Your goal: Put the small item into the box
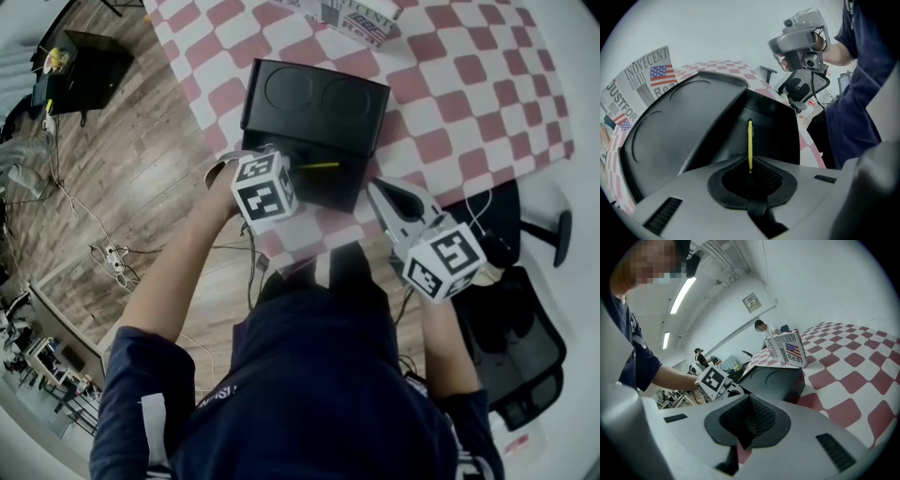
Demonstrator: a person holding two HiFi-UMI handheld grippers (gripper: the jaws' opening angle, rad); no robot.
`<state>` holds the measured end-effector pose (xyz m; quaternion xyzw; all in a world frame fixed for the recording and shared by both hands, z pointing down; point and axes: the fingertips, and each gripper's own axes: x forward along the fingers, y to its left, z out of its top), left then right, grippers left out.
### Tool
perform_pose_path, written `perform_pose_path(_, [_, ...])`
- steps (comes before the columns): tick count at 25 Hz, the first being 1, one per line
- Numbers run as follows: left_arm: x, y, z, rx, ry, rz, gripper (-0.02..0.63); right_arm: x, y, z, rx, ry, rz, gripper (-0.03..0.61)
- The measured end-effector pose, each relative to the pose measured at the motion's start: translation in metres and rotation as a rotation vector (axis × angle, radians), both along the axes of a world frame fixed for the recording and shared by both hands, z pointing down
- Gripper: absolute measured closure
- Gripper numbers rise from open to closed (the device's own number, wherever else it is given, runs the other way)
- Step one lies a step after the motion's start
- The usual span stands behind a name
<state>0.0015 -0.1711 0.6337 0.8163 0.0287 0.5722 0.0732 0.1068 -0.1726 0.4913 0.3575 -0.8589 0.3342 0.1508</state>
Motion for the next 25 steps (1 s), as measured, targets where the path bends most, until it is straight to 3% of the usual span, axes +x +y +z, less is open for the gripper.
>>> perform_pose_path(3, [-0.002, 0.001, 0.002, 0.001, -0.015, 0.003, 0.564, -0.002, 0.001, -0.001, -0.003, 0.003, -0.007, 0.563])
perform_pose_path(8, [-0.002, 0.0, -0.003, 0.006, 0.004, -0.024, 0.508, -0.006, 0.003, -0.005, 0.001, 0.007, -0.012, 0.563])
perform_pose_path(25, [-0.009, -0.015, -0.108, 0.105, 0.311, -0.299, 0.557, -0.027, 0.011, -0.054, 0.103, 0.065, -0.04, 0.563])
